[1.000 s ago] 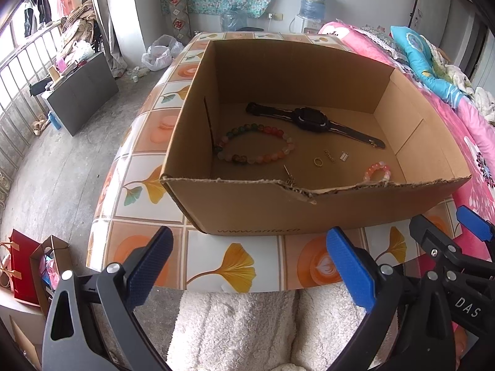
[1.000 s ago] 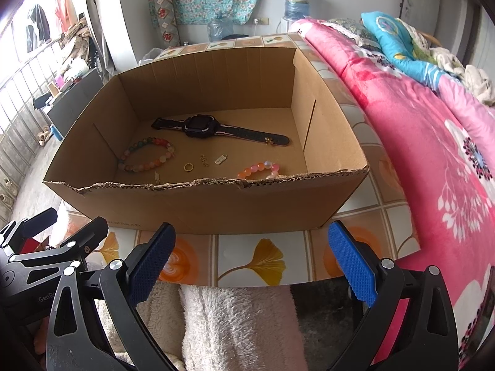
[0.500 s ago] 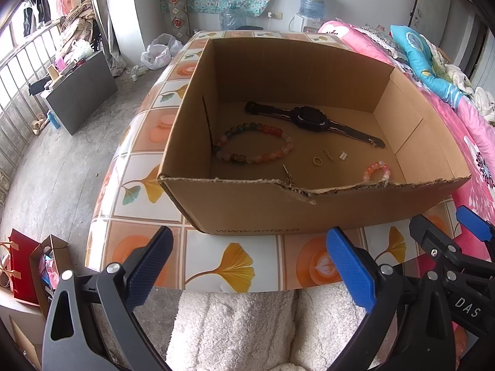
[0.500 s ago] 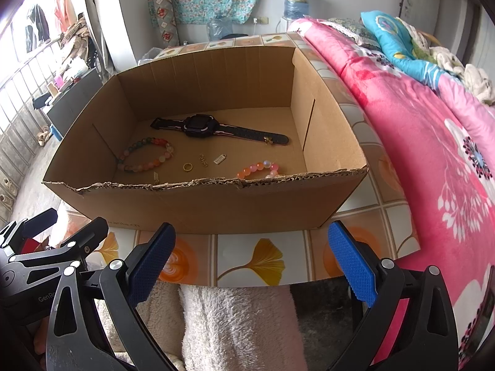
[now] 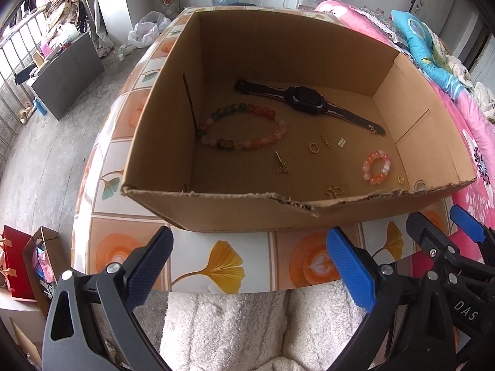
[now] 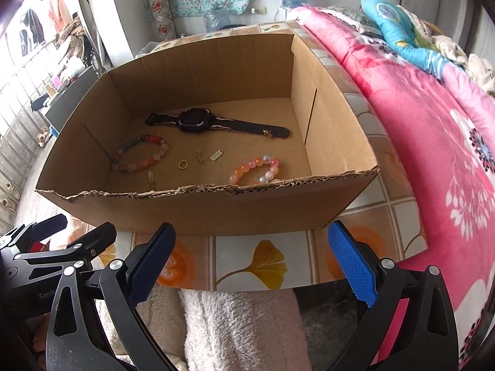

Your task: Organize jewelry

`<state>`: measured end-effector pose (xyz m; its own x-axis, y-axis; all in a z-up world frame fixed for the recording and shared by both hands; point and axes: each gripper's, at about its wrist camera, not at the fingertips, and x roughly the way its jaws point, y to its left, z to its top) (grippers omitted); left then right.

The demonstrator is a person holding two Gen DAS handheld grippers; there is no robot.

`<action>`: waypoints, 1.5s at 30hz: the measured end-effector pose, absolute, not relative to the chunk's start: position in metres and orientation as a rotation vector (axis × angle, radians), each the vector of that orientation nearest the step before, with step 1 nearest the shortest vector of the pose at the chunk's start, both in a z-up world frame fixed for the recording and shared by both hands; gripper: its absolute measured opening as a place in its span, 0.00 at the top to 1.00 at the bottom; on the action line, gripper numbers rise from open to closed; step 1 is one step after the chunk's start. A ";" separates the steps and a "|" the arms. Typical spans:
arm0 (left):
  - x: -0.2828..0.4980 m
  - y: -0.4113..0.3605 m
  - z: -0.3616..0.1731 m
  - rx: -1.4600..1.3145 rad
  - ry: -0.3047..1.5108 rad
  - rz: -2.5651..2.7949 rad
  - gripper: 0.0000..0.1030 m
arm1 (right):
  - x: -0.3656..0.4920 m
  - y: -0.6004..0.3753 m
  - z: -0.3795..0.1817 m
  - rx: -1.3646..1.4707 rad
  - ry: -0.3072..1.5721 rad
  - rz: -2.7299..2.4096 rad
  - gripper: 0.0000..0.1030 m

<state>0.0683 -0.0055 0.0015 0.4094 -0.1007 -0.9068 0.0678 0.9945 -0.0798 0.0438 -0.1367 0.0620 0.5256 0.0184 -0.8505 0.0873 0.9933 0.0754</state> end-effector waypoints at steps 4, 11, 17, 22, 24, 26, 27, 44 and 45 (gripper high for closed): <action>0.073 -0.005 0.000 -0.032 1.165 -0.108 0.05 | 0.049 -0.137 0.058 0.129 1.037 -0.036 0.08; 0.079 -0.003 0.000 -0.037 1.189 -0.106 0.05 | 0.054 -0.138 0.057 0.136 1.052 -0.031 0.08; 0.081 -0.002 -0.002 -0.039 1.196 -0.104 0.05 | 0.056 -0.137 0.056 0.137 1.059 -0.030 0.08; 0.081 -0.002 -0.002 -0.040 1.196 -0.103 0.05 | 0.057 -0.137 0.056 0.138 1.060 -0.030 0.08; 0.081 -0.002 -0.002 -0.038 1.196 -0.103 0.05 | 0.057 -0.137 0.056 0.136 1.061 -0.029 0.08; 0.081 -0.002 -0.002 -0.036 1.196 -0.104 0.05 | 0.057 -0.136 0.056 0.134 1.062 -0.032 0.08; 0.081 -0.002 -0.002 -0.037 1.196 -0.104 0.05 | 0.058 -0.136 0.055 0.132 1.063 -0.036 0.08; 0.080 -0.002 -0.001 -0.037 1.193 -0.105 0.05 | 0.057 -0.138 0.054 0.118 1.067 -0.042 0.08; 0.080 -0.002 -0.001 -0.034 1.192 -0.104 0.05 | 0.057 -0.138 0.054 0.117 1.067 -0.042 0.08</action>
